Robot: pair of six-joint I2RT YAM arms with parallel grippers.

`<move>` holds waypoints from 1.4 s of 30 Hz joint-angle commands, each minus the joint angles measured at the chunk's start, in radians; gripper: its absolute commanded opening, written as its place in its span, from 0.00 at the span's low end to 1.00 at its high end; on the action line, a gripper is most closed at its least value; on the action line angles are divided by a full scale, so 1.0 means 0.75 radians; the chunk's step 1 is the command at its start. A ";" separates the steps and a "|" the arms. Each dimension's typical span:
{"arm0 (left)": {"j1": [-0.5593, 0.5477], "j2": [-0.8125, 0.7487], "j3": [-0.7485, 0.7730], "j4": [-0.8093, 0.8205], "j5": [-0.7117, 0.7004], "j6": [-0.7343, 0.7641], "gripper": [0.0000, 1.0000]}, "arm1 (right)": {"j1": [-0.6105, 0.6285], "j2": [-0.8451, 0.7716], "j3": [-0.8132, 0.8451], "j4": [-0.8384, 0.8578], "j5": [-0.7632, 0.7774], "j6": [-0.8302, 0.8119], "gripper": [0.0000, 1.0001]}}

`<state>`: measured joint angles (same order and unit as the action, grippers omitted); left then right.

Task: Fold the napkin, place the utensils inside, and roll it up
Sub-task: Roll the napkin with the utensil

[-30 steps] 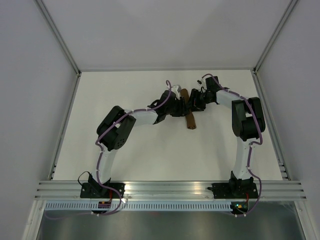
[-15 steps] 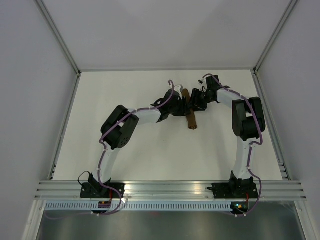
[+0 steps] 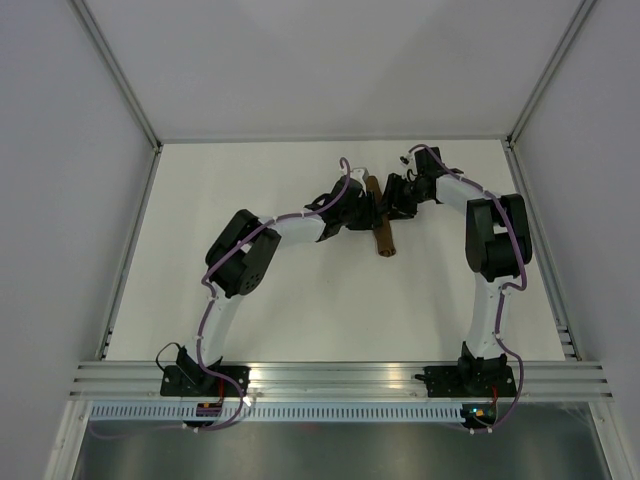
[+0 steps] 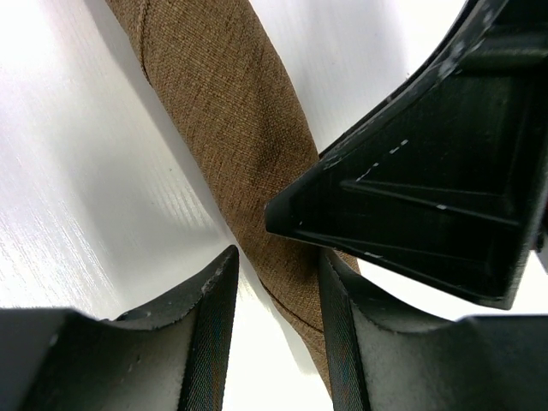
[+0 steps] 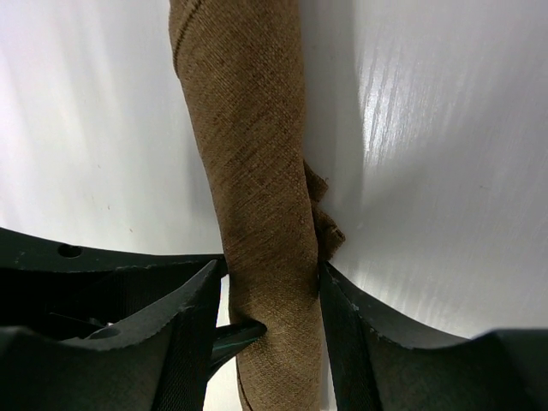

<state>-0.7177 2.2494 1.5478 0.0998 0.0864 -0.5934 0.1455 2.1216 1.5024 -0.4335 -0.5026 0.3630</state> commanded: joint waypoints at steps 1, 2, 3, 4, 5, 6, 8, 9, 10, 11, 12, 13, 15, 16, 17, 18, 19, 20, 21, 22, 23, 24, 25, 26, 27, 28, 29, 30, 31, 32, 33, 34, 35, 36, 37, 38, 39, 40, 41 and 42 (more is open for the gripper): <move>-0.006 0.046 0.041 -0.063 -0.019 0.004 0.47 | -0.010 -0.057 0.071 -0.091 0.005 0.044 0.56; -0.006 0.048 0.041 -0.065 -0.019 0.006 0.47 | -0.012 -0.063 0.071 -0.087 0.009 0.038 0.55; -0.004 0.050 0.043 -0.070 -0.017 0.008 0.47 | -0.010 -0.072 0.073 -0.091 0.009 0.029 0.56; -0.006 0.048 0.045 -0.070 -0.015 0.012 0.47 | -0.010 -0.074 0.075 -0.093 0.009 0.023 0.56; -0.006 0.048 0.047 -0.074 -0.011 0.014 0.47 | -0.010 -0.086 0.075 -0.097 0.012 0.021 0.56; -0.004 0.048 0.047 -0.074 -0.011 0.014 0.47 | -0.012 -0.088 0.075 -0.097 0.014 0.015 0.55; -0.006 0.050 0.053 -0.074 0.007 0.020 0.47 | -0.014 -0.096 0.077 -0.101 0.012 0.005 0.56; -0.006 0.048 0.055 -0.074 0.014 0.024 0.47 | -0.016 -0.104 0.079 -0.103 0.014 0.003 0.56; -0.006 0.040 0.055 -0.074 0.016 0.026 0.47 | -0.016 -0.110 0.079 -0.105 0.014 -0.013 0.56; -0.004 0.034 0.055 -0.072 0.024 0.030 0.47 | -0.016 -0.121 0.079 -0.107 0.012 -0.026 0.56; -0.006 0.030 0.051 -0.064 0.034 0.038 0.47 | -0.016 -0.129 0.079 -0.107 0.012 -0.032 0.56; -0.006 0.014 0.049 -0.057 0.034 0.043 0.47 | -0.016 -0.135 0.079 -0.109 0.014 -0.048 0.56; -0.008 -0.011 0.033 -0.041 0.040 0.063 0.48 | -0.018 -0.151 0.083 -0.115 0.022 -0.061 0.56; -0.006 -0.033 0.031 -0.027 0.040 0.069 0.48 | -0.020 -0.158 0.083 -0.113 0.026 -0.071 0.56; -0.006 -0.048 0.027 -0.021 0.042 0.075 0.49 | -0.022 -0.168 0.085 -0.115 0.028 -0.075 0.56; -0.006 -0.060 0.024 -0.018 0.050 0.089 0.50 | -0.026 -0.172 0.085 -0.117 0.030 -0.083 0.56; -0.006 -0.072 0.020 -0.004 0.059 0.096 0.50 | -0.030 -0.176 0.085 -0.117 0.028 -0.097 0.57; -0.008 -0.089 0.018 0.008 0.071 0.102 0.50 | -0.034 -0.186 0.085 -0.117 0.028 -0.110 0.57; -0.006 -0.119 0.002 0.018 0.091 0.112 0.50 | -0.039 -0.192 0.083 -0.117 0.032 -0.120 0.57; -0.008 -0.140 -0.006 0.026 0.099 0.116 0.51 | -0.041 -0.200 0.081 -0.117 0.038 -0.130 0.57; -0.008 -0.160 -0.018 0.053 0.108 0.120 0.51 | -0.043 -0.221 0.077 -0.115 0.048 -0.156 0.57; -0.006 -0.211 -0.055 0.065 0.112 0.126 0.51 | -0.051 -0.233 0.073 -0.111 0.052 -0.169 0.57; -0.006 -0.240 -0.076 0.073 0.114 0.128 0.52 | -0.055 -0.245 0.063 -0.109 0.056 -0.183 0.57; -0.004 -0.268 -0.098 0.090 0.108 0.131 0.52 | -0.061 -0.270 0.056 -0.105 0.057 -0.193 0.57; -0.004 -0.335 -0.147 0.096 0.100 0.135 0.52 | -0.081 -0.284 0.048 -0.103 0.055 -0.214 0.57; -0.002 -0.369 -0.174 0.100 0.098 0.137 0.52 | -0.090 -0.297 0.032 -0.101 0.052 -0.222 0.57; -0.004 -0.409 -0.200 0.106 0.093 0.143 0.52 | -0.104 -0.325 0.022 -0.091 0.046 -0.226 0.57; -0.004 -0.446 -0.249 0.092 0.079 0.157 0.52 | -0.134 -0.337 0.011 -0.093 0.026 -0.247 0.57; -0.002 -0.524 -0.274 0.080 0.067 0.167 0.52 | -0.149 -0.356 -0.011 -0.093 0.022 -0.259 0.57; -0.002 -0.563 -0.300 0.061 0.055 0.184 0.53 | -0.163 -0.401 -0.029 -0.085 0.022 -0.275 0.57; -0.002 -0.600 -0.357 0.031 0.020 0.214 0.53 | -0.186 -0.431 -0.056 -0.070 0.022 -0.287 0.57; 0.002 -0.685 -0.388 0.012 0.004 0.225 0.53 | -0.204 -0.464 -0.113 -0.050 0.012 -0.304 0.58; 0.010 -0.724 -0.421 -0.002 -0.007 0.233 0.54 | -0.255 -0.531 -0.140 -0.017 0.010 -0.316 0.59; 0.018 -0.773 -0.490 -0.016 -0.007 0.237 0.54 | -0.272 -0.566 -0.166 -0.009 0.005 -0.326 0.60; 0.034 -0.816 -0.531 -0.020 -0.003 0.239 0.54 | -0.288 -0.601 -0.213 -0.005 -0.001 -0.363 0.60; 0.043 -0.914 -0.570 -0.025 -0.005 0.245 0.54 | -0.316 -0.672 -0.236 -0.005 0.001 -0.390 0.60; 0.047 -0.966 -0.654 -0.031 -0.023 0.261 0.54 | -0.329 -0.711 -0.260 -0.005 0.005 -0.418 0.60; 0.057 -1.015 -0.693 -0.041 -0.039 0.272 0.54 | -0.341 -0.754 -0.325 0.003 0.009 -0.439 0.60; 0.061 -1.114 -0.730 -0.055 -0.056 0.284 0.55 | -0.364 -0.848 -0.365 0.028 0.030 -0.471 0.62; 0.073 -1.154 -0.791 -0.065 -0.074 0.302 0.56 | -0.376 -0.895 -0.407 0.046 0.038 -0.474 0.63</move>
<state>-0.6842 1.4979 1.0386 0.0837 0.0841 -0.4461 -0.1226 1.5841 1.2625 -0.4484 -0.4835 0.0792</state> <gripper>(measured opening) 0.549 0.618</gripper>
